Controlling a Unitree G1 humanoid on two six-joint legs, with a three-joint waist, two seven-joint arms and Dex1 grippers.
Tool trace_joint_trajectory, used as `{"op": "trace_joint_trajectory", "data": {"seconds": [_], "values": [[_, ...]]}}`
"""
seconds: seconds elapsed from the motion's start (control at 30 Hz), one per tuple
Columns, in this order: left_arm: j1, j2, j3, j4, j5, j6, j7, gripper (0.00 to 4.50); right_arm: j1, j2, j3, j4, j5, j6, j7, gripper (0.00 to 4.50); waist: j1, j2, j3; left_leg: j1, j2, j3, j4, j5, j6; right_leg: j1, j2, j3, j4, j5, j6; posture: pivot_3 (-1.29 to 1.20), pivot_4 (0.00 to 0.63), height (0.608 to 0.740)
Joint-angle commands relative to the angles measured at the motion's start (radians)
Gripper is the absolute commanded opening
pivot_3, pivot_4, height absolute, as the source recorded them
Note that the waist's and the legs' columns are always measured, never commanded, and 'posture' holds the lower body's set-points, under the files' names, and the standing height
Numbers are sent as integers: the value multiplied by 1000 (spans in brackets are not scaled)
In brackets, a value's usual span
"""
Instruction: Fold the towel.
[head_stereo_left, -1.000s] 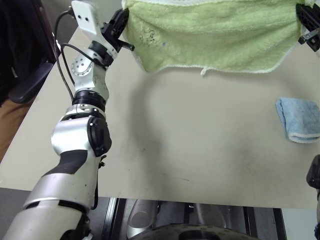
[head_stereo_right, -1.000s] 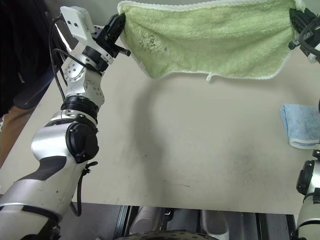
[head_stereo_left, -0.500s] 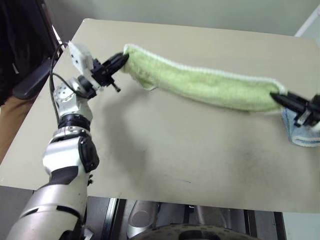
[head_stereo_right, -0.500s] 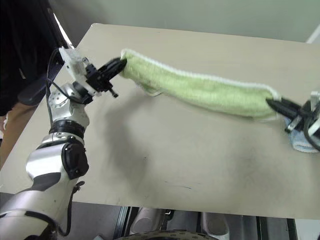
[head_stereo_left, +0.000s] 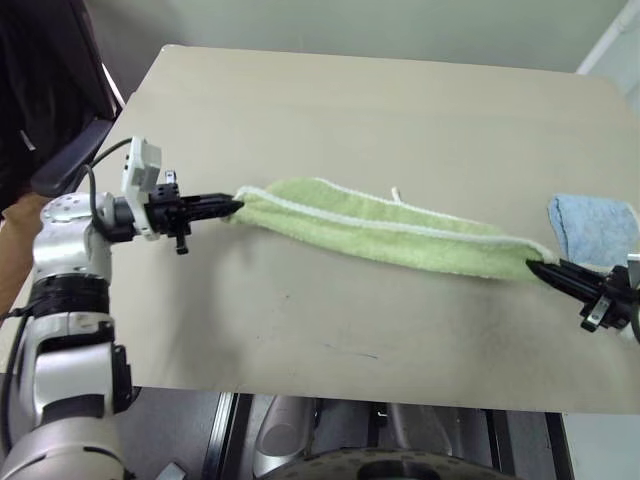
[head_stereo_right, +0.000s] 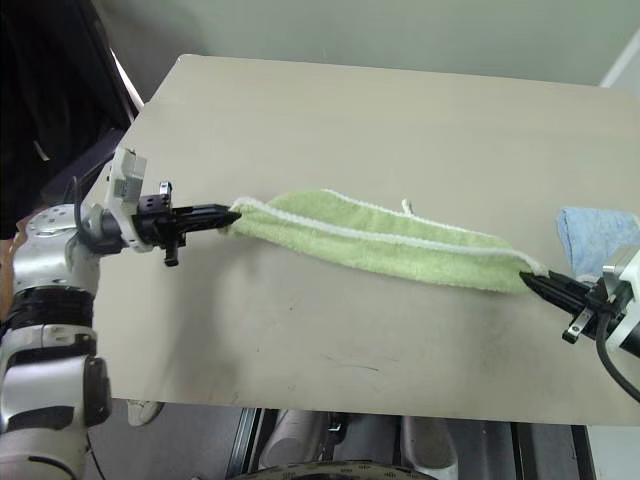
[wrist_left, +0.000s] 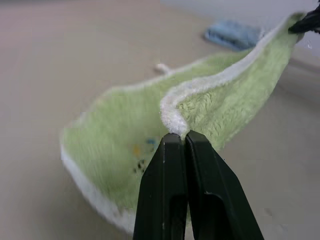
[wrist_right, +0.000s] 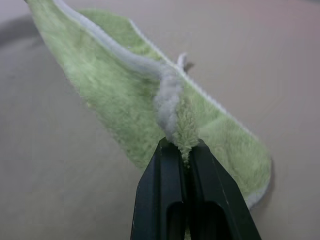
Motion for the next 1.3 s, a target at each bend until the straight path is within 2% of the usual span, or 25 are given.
{"op": "trace_joint_trajectory", "data": {"seconds": [0.03, 0.1, 0.23, 0.37, 0.47, 0.6, 0.67, 0.77, 1.0, 1.3], "values": [[45, 51, 18, -74, -42, 62, -50, 51, 72, -8, -46, -51, -20, -5, 21, 0, 1, 0, 0, 0, 0, -1, 0, -1, -2, 0, 0, 0, 0, 0, 0, 0, 150, 733], [105, 72, 22, -112, -59, 83, -51, 51, 119, -4, -39, -66, -27, -12, 37, 0, 0, 0, -1, 0, 0, -1, 0, -8, -12, 0, 0, 0, 0, -1, -1, 0, 150, 733], [205, 100, 32, -176, -81, 105, -35, 51, 190, -3, -54, -94, -11, 2, 63, 0, -2, -1, -1, 0, 0, -1, -1, -9, -13, 0, 1, 0, 0, -2, -1, 0, 150, 733], [224, 103, 32, -167, -77, 79, -15, 51, 215, -15, -54, -73, -44, -24, 80, 0, -1, -1, -1, 0, 0, -2, -1, -9, -15, 0, 2, 0, 0, -3, -1, 0, 150, 733], [170, 61, 33, -100, -62, 21, 30, 51, 161, -31, -30, -37, -57, -31, 70, 0, -1, -1, -1, 0, 0, -3, -1, -9, -15, 0, 2, 0, 0, -3, -1, 0, 150, 733], [61, -44, 52, 69, -6, -200, 154, 51, 57, -48, 19, 44, -87, -45, 55, 0, 1, -1, -2, 2, 0, -3, -1, -9, -15, 1, 1, 0, 1, -1, -3, 0, 150, 733], [29, -74, 51, 131, 11, -256, 179, 51, 16, -56, 43, 85, -101, -51, 58, 0, 1, -1, -2, 2, 0, -3, -1, -8, -14, 1, 1, 0, 1, -1, -3, 0, 150, 733], [9, -96, 33, 187, 27, -299, 156, 51, -40, -68, 88, 133, -122, -55, 55, 0, -1, -1, -2, 1, 0, -3, -1, 3, -10, 0, 2, -1, 0, -2, -2, 0, 150, 733], [-100, -165, 22, 405, 87, -416, 184, 51, -201, -56, 215, 244, -180, -56, 9, 0, 0, -1, -2, 0, 0, -2, -1, 5, -11, 1, 1, 0, 0, -1, 0, 0, 150, 733], [-183, -193, 22, 572, 160, -565, 216, 51, -268, -42, 275, 314, -204, -55, -2, 0, 4, -1, -2, 0, 0, -2, -1, 5, -10, 1, 1, 0, 0, 2, 7, 0, 150, 733]]}}
